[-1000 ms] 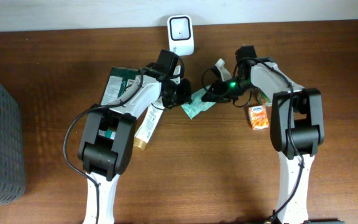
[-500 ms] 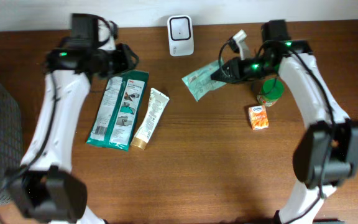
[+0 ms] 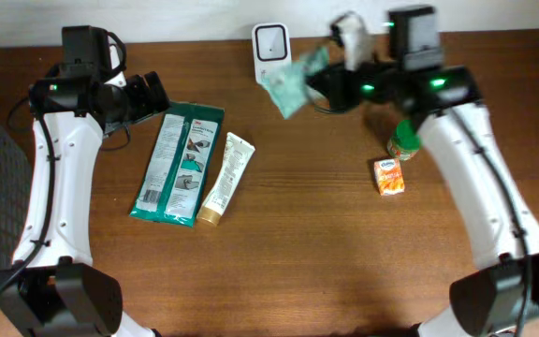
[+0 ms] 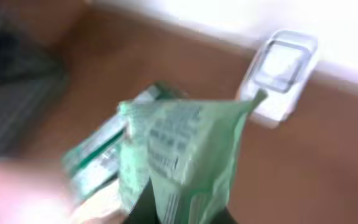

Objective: Scan the item barcode
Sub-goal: 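Present the sachet to the scanner with the right gripper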

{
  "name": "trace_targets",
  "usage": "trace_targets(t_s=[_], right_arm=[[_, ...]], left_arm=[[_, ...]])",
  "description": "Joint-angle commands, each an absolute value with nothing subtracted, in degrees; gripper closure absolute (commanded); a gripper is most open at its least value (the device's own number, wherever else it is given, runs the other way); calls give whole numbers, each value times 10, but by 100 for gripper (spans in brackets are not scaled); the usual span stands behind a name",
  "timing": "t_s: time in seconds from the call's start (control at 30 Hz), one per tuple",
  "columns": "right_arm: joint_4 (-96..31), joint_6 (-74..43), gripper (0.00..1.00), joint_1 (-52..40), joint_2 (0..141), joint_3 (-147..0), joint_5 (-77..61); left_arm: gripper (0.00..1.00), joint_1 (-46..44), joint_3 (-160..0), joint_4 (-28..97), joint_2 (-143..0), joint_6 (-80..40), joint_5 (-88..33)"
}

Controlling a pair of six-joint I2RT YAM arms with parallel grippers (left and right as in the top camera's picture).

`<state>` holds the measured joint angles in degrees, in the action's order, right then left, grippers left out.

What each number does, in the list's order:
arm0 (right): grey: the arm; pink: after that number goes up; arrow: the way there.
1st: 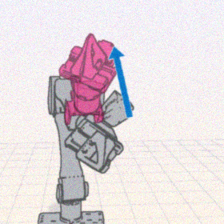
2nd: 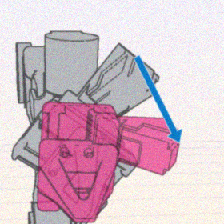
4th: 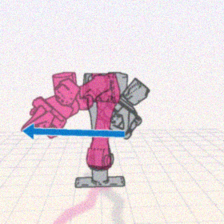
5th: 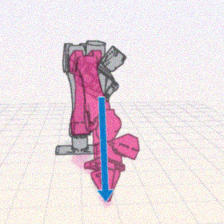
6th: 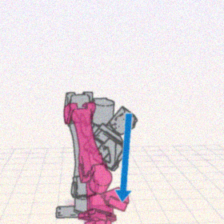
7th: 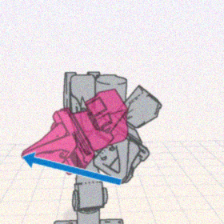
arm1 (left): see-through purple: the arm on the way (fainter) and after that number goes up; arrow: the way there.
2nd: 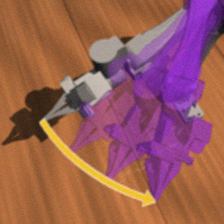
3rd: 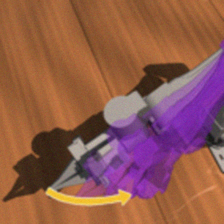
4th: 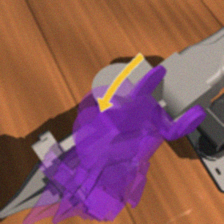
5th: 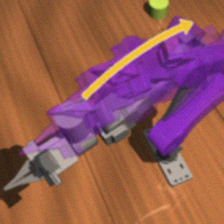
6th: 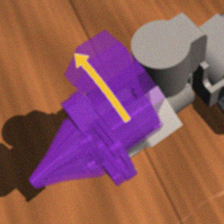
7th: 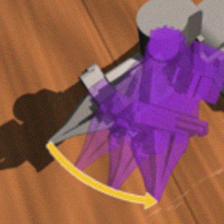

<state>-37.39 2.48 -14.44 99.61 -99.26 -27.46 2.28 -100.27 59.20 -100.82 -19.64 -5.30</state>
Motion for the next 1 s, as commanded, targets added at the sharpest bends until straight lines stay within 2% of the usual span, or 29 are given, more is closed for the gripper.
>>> trace_targets(t_s=[0.0, 0.07, 0.2, 0.27, 0.43, 0.57, 0.83, 0.97], right_arm=[[-262, 73, 96, -229, 1024, -1004, 81], [-159, 155, 96, -261, 1068, -1004, 147], [49, 305, 96, -267, 1180, -1004, 188], [138, 435, 96, -266, 1236, -1004, 192], [280, 697, 96, -265, 1325, -1004, 190], [346, 705, 96, -254, 1355, -1004, 182], [345, 706, 96, -236, 1381, -1004, 118], [347, 750, 96, -235, 1392, -1004, 111]], left_arm=[[1, 24, -1001, 593, -1011, -192, -46], [1, 24, -1001, 593, -1011, -192, -46], [1, 24, -1001, 593, -1011, -192, -46], [1, 24, -1001, 593, -1011, -192, -46], [1, 24, -1001, 593, -1011, -192, -46], [1, 24, -1001, 593, -1011, -192, -46], [1, 24, -1001, 593, -1011, -192, -46], [1, 24, -1001, 593, -1011, -192, -46]])
